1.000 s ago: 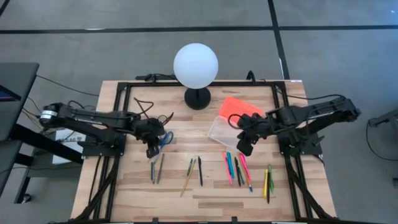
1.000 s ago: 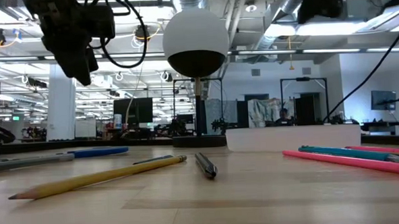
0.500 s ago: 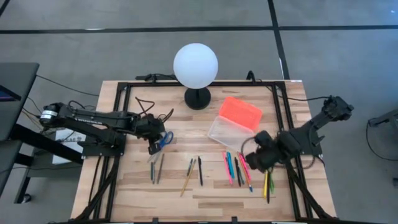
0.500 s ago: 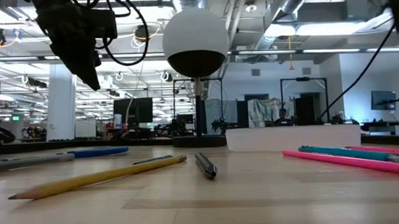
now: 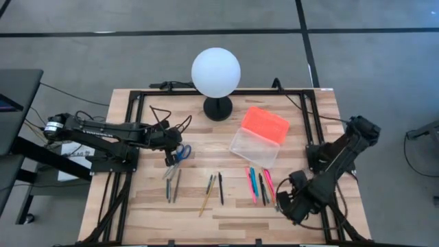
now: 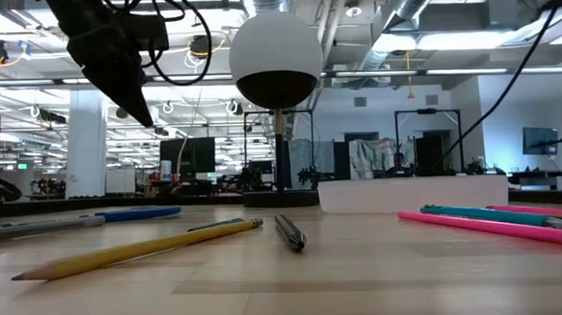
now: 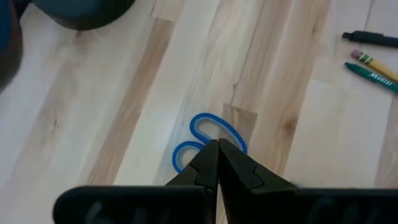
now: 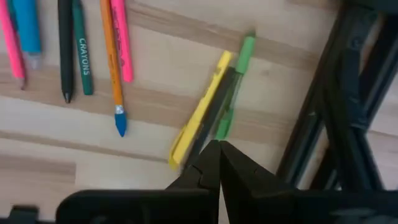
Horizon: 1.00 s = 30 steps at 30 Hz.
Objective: Pick & place school supplies into a supply box
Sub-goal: Put the black pen into the orange supply box
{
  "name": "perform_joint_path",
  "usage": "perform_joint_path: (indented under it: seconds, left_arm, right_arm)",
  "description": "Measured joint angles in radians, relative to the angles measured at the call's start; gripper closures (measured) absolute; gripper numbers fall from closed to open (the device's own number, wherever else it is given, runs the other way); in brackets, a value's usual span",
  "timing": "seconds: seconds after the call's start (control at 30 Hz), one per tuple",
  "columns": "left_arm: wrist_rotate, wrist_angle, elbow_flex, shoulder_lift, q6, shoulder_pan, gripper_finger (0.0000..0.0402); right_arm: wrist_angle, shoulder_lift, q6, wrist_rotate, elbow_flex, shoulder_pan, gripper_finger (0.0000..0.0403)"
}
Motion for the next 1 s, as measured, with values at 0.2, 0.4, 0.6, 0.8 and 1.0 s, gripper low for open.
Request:
perform_joint_path:
  seconds: [0.2,0.4,0.6,0.8,1.0]
  left_arm:
    - [0.011,0.017,0.000,0.000,-0.009,0.000,0.0401]
    - [0.011,0.022,0.000,0.000,-0.044,0.000,0.0401]
    - [0.014,0.027,0.000,0.000,-0.079,0.000,0.0401]
    - [0.027,0.052,0.000,0.000,-0.104,0.000,0.0401]
    - [0.053,0.114,0.000,0.000,-0.124,0.000,0.0401]
  right_arm:
    - [-0.004,0.074,0.000,0.000,-0.001,0.015,0.0403]
    - [0.023,0.130,-0.001,-0.001,-0.001,0.049,0.0376]
    - [0.069,0.215,0.000,-0.060,-0.001,0.076,0.0321]
    - [0.141,0.300,0.012,-0.087,-0.001,0.104,0.0304]
    - [0.259,0.351,0.022,-0.059,-0.001,0.112,0.0305]
